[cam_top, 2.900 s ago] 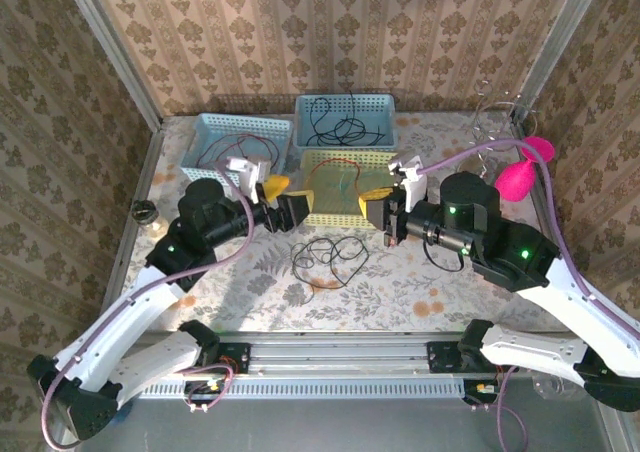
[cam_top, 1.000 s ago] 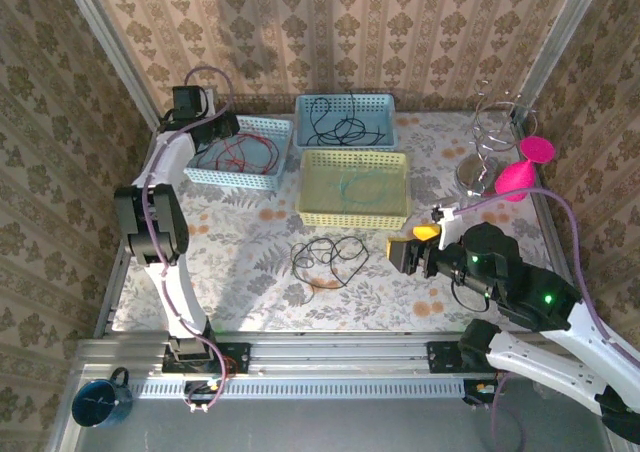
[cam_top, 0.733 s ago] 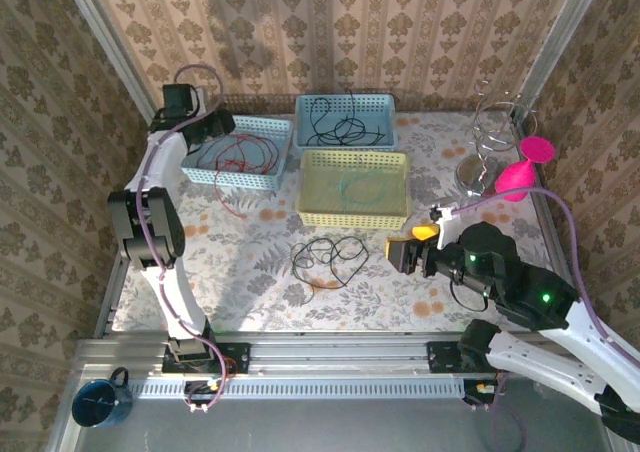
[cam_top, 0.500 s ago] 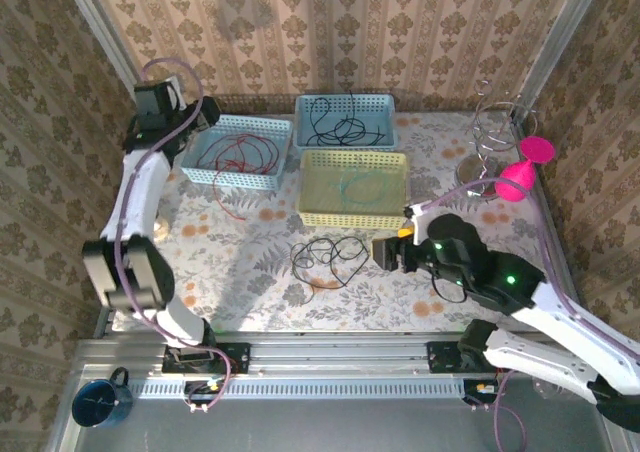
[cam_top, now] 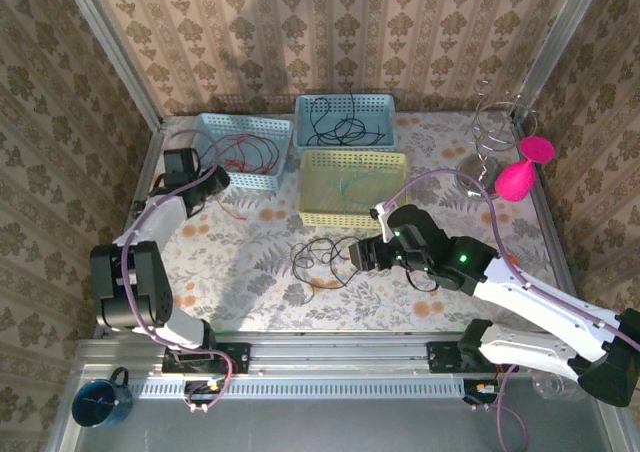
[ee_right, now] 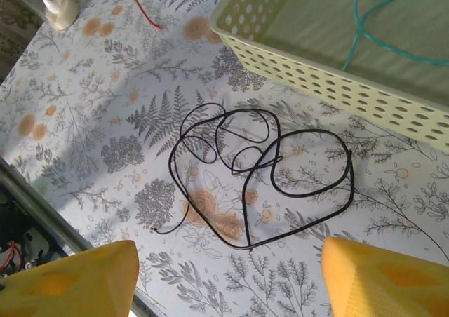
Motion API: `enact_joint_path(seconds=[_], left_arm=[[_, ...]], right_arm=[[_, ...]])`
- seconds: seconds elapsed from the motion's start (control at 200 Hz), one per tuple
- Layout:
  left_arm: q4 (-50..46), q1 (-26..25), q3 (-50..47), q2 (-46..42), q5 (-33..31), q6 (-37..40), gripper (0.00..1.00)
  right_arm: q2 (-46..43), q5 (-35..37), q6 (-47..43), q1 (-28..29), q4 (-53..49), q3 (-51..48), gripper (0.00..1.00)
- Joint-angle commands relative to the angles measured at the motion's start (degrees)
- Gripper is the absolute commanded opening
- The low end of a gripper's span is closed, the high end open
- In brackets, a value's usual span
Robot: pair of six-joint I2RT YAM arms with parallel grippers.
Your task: Untangle the cables
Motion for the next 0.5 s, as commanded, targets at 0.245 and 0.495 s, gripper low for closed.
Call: enact_joint_path(seconds=[0.245, 0.495], left_arm=[[3.8, 1.0, -0.1, 9.5, 4.7, 1.3, 0.14], [-0.5, -1.7, 5.8, 1.2, 5.0, 1.2, 0.00]], right_arm=[[-2.7, 0.3, 0.2, 0.0, -0.7, -0.3, 0.72], [-2.1, 0.5, -0.4, 0.0, 0.3, 0.3, 0.72]])
